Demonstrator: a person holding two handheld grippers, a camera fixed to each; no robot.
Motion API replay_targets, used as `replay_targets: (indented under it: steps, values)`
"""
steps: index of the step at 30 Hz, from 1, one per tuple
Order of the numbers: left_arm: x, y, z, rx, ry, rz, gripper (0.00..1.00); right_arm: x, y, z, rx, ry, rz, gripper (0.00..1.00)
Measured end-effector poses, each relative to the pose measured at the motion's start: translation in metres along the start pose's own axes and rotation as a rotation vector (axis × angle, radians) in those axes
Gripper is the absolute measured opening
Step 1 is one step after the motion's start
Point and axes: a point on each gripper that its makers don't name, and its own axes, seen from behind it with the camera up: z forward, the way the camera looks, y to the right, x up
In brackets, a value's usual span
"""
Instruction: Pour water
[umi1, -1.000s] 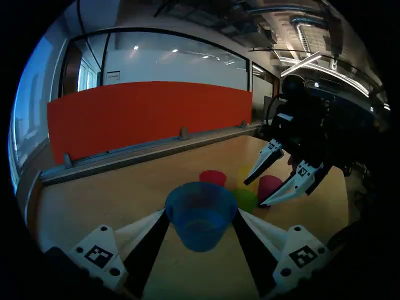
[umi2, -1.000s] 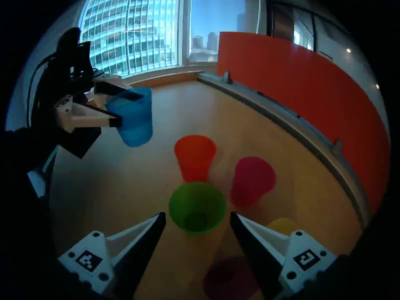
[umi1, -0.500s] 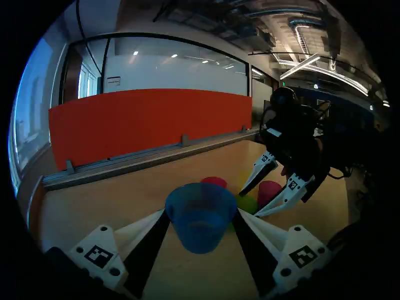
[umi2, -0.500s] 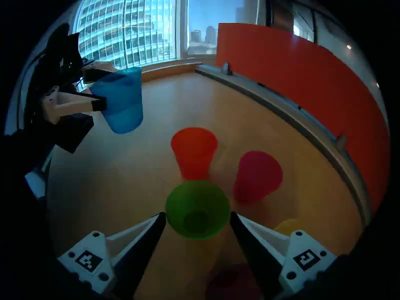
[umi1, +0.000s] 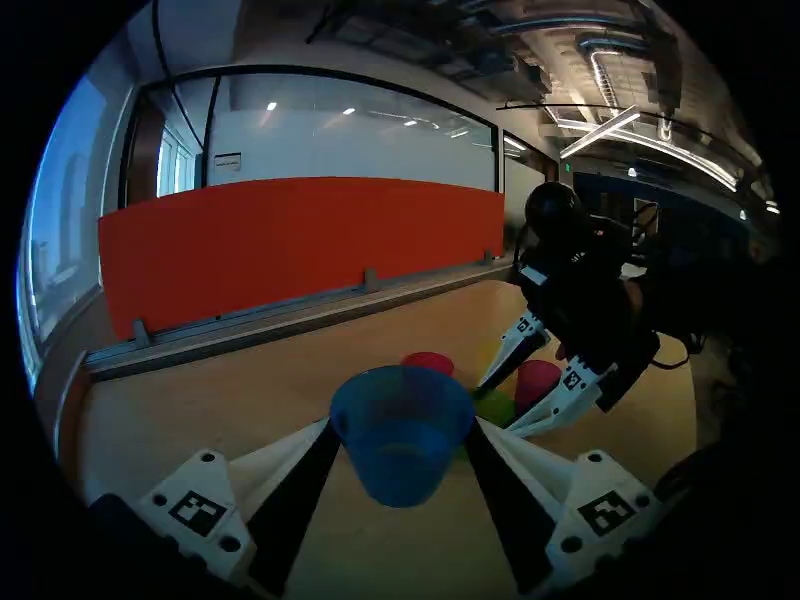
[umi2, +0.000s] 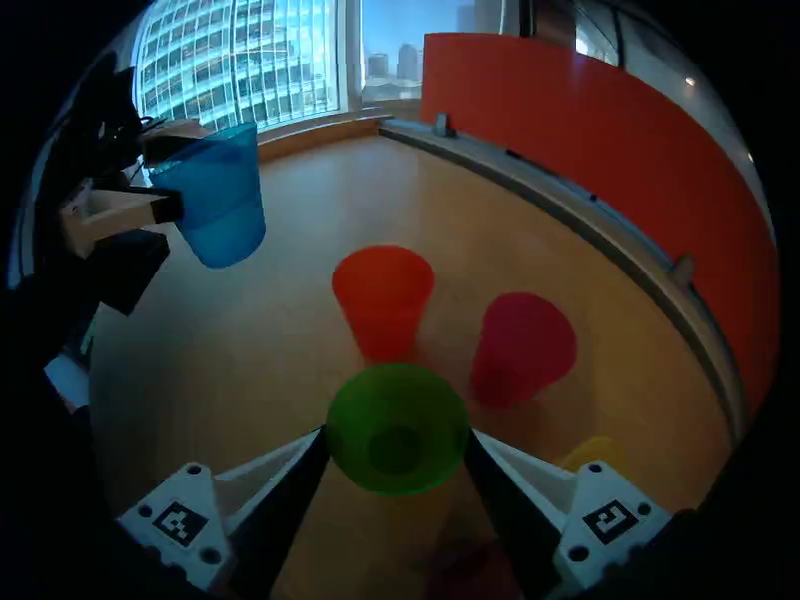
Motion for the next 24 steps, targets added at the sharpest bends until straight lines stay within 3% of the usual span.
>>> replay_targets:
  steps: [12,18,24]
  values:
    - [0.001,0.002,-0.003,0.004,-0.002,0.007,0.86,0.004,-0.005,-0.002,0.015,0.052,0.066,0.91]
    - [0.004,0.005,-0.005,0.007,-0.003,0.008,0.86,0.015,-0.004,-0.020,0.004,0.122,0.068,0.91]
    - [0.009,0.012,-0.009,0.008,0.002,0.019,0.86,0.025,-0.004,-0.048,-0.017,0.205,0.044,0.91]
